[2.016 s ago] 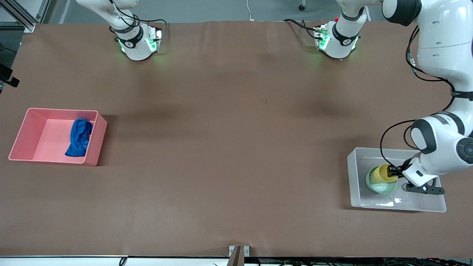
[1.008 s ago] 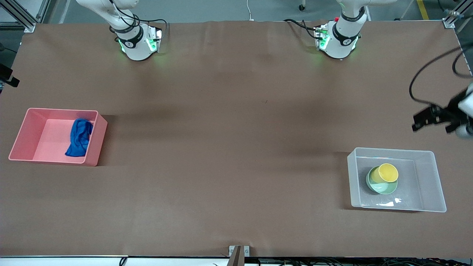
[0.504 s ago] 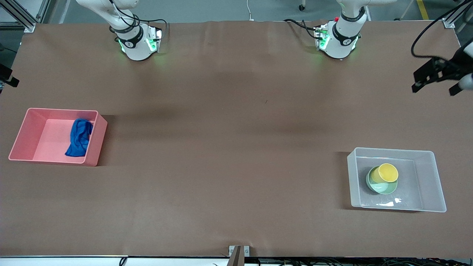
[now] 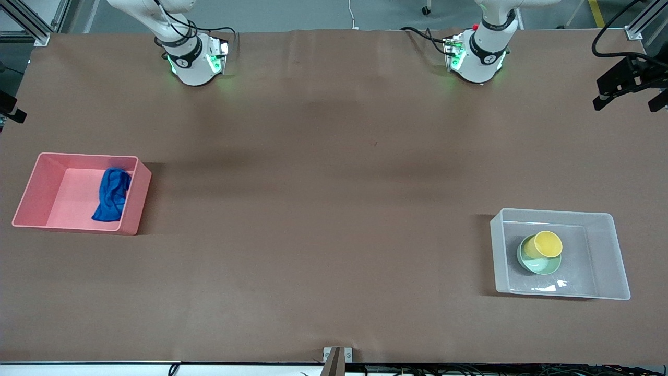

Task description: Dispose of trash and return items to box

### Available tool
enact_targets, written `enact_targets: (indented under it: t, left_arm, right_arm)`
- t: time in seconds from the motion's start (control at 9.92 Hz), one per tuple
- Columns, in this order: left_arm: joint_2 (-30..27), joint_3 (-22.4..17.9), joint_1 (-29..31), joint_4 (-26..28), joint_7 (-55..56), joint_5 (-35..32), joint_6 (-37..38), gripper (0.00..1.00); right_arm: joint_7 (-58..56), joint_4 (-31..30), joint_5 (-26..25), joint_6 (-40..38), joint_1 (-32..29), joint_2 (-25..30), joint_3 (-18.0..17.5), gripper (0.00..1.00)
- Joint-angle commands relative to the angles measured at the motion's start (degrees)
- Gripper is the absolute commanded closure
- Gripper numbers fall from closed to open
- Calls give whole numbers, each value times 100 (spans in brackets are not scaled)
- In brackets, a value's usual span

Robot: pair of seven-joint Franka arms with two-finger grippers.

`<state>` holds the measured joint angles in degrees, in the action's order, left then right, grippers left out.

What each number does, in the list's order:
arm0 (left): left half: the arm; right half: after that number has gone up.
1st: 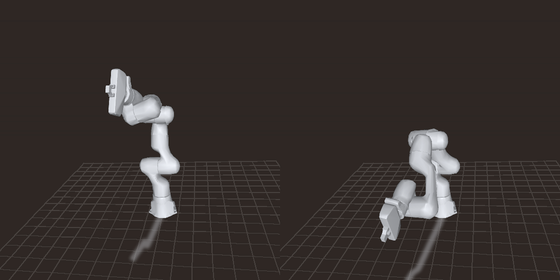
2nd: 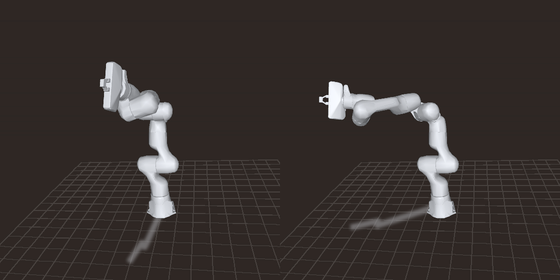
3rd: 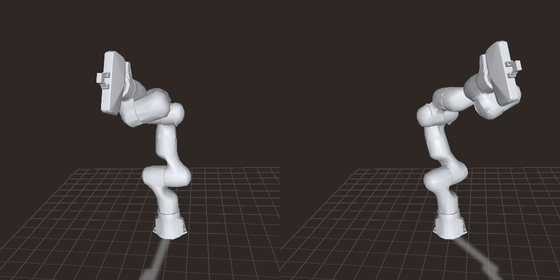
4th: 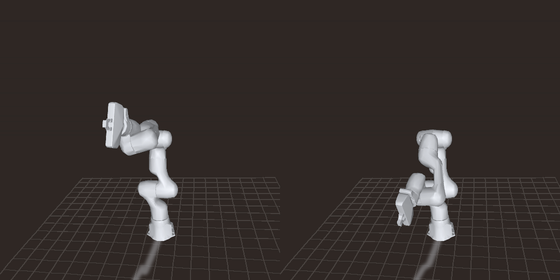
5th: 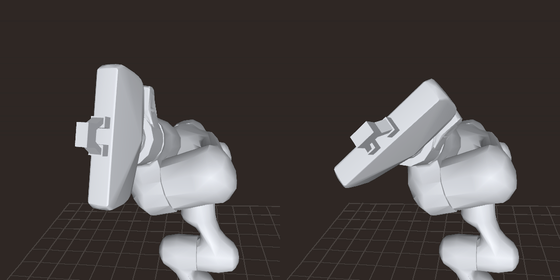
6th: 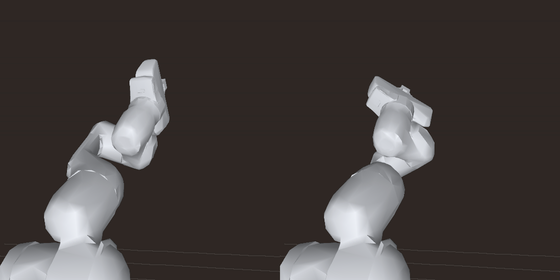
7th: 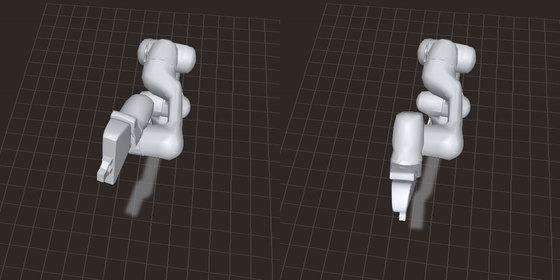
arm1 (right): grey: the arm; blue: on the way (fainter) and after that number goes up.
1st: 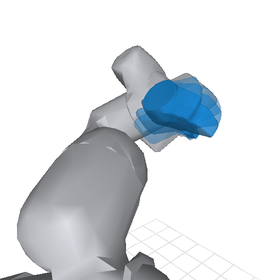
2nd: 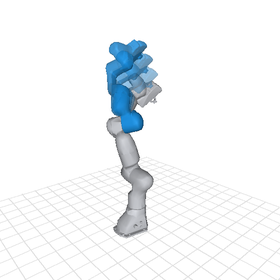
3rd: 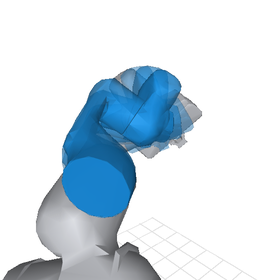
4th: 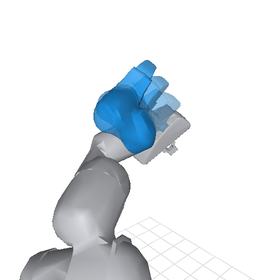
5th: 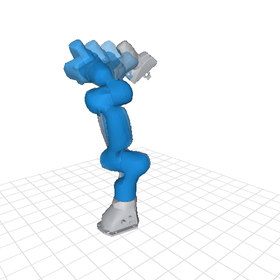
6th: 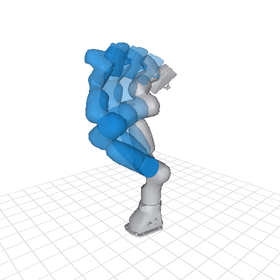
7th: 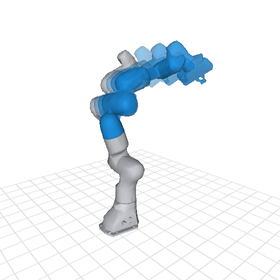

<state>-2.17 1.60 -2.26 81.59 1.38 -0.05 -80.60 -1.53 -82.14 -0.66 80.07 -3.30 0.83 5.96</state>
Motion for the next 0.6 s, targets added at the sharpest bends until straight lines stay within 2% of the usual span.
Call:
enact_targets:
  t: [0.0,0.5]
  left_arm:
    - [-20,60,6,305,117,-21,53,0]
    - [-3,51,6,314,38,-30,26,0]
  right_arm:
    - [-41,14,-48,-44,-4,14,1,0]
    - [-32,5,-48,-44,-4,14,10,0]
